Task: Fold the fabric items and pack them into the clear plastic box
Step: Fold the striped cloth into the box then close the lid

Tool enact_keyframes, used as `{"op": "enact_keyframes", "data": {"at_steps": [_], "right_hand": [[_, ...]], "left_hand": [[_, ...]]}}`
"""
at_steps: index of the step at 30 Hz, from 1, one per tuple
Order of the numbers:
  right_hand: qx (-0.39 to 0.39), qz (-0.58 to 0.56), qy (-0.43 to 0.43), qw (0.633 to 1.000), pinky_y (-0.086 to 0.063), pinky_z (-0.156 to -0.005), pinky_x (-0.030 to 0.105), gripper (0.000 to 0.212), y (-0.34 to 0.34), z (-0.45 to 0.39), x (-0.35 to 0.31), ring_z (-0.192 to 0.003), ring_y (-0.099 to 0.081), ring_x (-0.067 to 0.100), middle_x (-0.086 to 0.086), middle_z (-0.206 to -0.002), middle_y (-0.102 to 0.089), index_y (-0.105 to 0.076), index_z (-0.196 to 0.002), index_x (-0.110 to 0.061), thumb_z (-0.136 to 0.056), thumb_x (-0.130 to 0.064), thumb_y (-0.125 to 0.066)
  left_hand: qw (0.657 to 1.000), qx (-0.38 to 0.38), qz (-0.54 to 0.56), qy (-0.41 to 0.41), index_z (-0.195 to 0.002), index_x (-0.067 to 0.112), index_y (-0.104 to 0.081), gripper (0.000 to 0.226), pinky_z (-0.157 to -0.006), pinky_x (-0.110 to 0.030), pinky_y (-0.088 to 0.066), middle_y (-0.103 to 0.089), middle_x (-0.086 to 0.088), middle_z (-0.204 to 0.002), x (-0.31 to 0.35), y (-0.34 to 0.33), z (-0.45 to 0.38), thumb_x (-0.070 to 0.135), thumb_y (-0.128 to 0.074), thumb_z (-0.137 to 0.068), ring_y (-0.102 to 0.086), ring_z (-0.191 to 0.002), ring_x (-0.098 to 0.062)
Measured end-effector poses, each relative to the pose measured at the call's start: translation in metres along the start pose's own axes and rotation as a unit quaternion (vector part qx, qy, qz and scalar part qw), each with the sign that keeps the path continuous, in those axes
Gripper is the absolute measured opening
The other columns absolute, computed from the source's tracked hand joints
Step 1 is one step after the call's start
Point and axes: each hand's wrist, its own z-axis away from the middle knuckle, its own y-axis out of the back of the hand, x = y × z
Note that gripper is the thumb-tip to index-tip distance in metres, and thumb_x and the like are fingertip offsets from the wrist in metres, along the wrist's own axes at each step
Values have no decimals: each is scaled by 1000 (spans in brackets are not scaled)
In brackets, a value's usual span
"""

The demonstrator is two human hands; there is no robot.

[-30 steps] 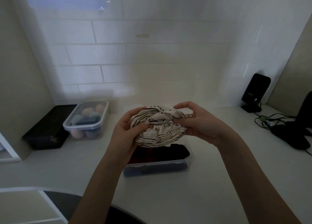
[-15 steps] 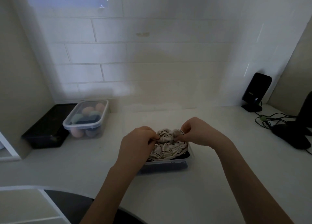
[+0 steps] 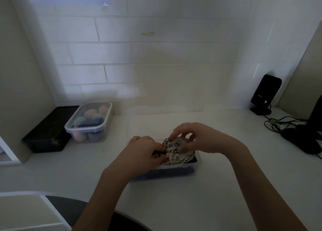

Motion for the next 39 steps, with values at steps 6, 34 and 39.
{"op": "enact_keyframes", "data": {"at_steps": [6,34,39], "right_hand": [[-39,67,-47,996,-50,-90,31,33,-5,-3,0,-85,-54,8,-15,-87,-57,-69,-113,-29,-83,-14,-68],[-47,203,-128,970,-40,-78,31,55,-8,5,-17,-96,-58,19,-3,-115,-65,-45,-119,-35,-73,-50,-70],[-24,295,-118,948,-32,-84,32,50,-23,0,-20,-111,-56,20,-5,-120,-62,-51,-122,-35,-75,-47,-66]], "left_hand": [[994,-88,63,2,-126,39,-54,41,-93,-28,-43,-66,8,-118,-5,14,3,39,-58,-85,-56,-105,-12],[998,-36,55,20,-129,39,-48,55,-90,-28,-50,-65,9,-117,3,14,-1,47,-62,-76,-60,-101,-10],[999,-49,14,8,-125,35,-53,48,-81,-27,-43,-57,3,-112,8,3,-13,39,-63,-78,-58,-101,-17]]}}
